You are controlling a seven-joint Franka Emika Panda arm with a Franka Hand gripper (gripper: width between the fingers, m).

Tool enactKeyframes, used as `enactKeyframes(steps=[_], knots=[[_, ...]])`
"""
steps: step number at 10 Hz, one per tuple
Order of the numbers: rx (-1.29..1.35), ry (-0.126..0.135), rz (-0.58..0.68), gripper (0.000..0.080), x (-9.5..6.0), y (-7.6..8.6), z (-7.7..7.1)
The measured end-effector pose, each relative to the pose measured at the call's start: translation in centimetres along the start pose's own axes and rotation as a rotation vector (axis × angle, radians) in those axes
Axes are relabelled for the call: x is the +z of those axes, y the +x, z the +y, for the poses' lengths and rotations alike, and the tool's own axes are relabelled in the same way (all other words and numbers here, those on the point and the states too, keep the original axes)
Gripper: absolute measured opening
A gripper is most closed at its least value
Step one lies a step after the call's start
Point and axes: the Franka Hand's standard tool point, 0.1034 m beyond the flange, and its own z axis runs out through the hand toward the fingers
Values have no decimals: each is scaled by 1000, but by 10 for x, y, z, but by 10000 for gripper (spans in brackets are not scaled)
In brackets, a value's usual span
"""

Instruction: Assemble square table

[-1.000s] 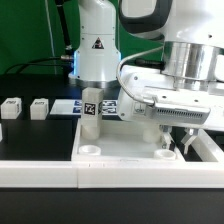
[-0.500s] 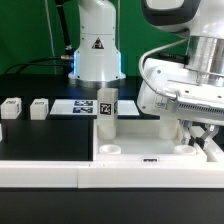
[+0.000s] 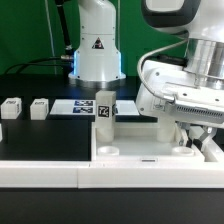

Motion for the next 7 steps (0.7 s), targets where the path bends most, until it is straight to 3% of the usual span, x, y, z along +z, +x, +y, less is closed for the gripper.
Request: enactKeyframes(steps=[1,2,3,4,5,6,7], knots=[[6,10,6,153,2,1,-5],[19,30,20,333,3,2,-11],[43,67,42,469,1,2,-18],[65,113,66,469,-5,1,-23],[81,150,70,604,-22,-6,-22],[91,185,54,640,-57,-17,-23],[106,219,44,647,-82,-22,-36]])
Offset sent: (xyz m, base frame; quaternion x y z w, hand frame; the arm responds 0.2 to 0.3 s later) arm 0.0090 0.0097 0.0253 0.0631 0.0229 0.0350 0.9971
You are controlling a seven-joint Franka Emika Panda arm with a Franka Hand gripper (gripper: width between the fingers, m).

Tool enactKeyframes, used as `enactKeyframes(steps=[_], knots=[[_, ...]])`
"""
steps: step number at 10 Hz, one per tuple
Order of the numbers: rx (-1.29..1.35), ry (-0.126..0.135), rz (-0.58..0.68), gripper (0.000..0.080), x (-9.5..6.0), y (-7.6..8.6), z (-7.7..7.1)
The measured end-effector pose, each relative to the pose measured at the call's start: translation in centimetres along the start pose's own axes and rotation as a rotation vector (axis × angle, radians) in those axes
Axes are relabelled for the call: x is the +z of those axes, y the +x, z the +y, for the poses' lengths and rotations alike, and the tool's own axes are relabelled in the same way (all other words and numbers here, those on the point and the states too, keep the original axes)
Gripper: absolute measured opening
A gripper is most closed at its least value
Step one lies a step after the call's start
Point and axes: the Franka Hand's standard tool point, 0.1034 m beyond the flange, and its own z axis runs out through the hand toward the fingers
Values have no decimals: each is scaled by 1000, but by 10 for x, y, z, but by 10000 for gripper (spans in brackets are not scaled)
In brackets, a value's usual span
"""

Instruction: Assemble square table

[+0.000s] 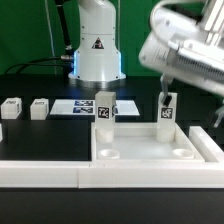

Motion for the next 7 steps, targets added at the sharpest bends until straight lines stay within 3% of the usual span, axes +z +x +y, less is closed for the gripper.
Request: enactKeyframes(steps=[1,2,7], knots=[[15,30,2,647,-12,-3,-16],[29,43,-2,647,-20,-5,-30],[29,42,4,649,-15,-4,-28]])
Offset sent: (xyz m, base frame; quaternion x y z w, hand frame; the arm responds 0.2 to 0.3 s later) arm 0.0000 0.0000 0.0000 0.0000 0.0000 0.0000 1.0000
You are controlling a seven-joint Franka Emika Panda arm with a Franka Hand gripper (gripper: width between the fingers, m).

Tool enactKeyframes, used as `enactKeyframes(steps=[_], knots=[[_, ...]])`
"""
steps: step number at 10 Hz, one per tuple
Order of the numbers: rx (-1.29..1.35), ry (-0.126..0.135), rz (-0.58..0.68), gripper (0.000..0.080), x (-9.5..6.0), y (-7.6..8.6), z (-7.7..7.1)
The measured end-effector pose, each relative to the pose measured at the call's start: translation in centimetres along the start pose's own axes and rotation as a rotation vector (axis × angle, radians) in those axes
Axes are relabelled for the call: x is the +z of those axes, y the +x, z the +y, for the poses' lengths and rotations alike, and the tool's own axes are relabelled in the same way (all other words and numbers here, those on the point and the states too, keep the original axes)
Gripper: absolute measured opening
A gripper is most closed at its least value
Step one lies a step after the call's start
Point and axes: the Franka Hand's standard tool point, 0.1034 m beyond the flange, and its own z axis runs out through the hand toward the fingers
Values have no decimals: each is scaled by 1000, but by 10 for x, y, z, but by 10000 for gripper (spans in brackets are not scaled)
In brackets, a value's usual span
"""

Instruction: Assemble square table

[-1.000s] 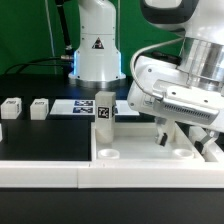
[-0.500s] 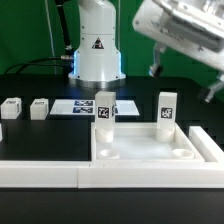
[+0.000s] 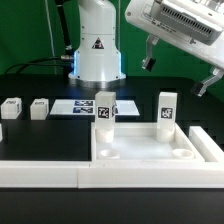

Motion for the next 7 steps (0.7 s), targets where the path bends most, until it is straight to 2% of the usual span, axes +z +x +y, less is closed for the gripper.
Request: enactKeyframes(steps=[3,4,5,6,7], knots=[[0,0,1,649,0,0,0],[22,3,3,649,1,2,-6],[55,17,11,649,3,13,-27],[140,31,20,649,8,28,-56],[204,45,26,649,9,36,-80]])
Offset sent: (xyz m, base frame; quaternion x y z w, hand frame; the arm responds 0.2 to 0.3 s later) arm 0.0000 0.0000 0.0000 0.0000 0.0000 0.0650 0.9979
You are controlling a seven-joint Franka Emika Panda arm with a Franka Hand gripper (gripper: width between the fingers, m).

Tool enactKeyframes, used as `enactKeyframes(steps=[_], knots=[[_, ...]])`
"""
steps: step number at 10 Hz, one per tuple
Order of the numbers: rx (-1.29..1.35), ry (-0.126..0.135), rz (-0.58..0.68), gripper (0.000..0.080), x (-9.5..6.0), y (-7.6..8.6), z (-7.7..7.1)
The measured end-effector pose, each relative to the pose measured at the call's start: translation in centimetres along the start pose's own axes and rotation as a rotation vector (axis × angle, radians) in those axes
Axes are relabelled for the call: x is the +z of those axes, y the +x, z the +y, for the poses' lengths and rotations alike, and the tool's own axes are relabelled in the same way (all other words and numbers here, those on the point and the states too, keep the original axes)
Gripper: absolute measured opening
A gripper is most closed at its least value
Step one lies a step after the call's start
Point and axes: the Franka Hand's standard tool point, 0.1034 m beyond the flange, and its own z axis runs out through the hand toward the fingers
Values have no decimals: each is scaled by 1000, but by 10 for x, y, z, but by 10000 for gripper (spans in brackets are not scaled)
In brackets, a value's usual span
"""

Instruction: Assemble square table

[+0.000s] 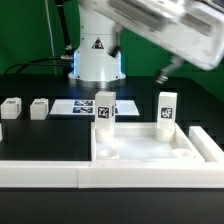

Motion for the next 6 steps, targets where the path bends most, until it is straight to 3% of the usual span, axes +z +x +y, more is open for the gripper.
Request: enactKeyframes(steps=[2,3,6], knots=[[166,9,-7,649,-1,-5,-52],[251,12,-7,649,0,-5,-70],[450,13,-4,649,2,-4,-69]])
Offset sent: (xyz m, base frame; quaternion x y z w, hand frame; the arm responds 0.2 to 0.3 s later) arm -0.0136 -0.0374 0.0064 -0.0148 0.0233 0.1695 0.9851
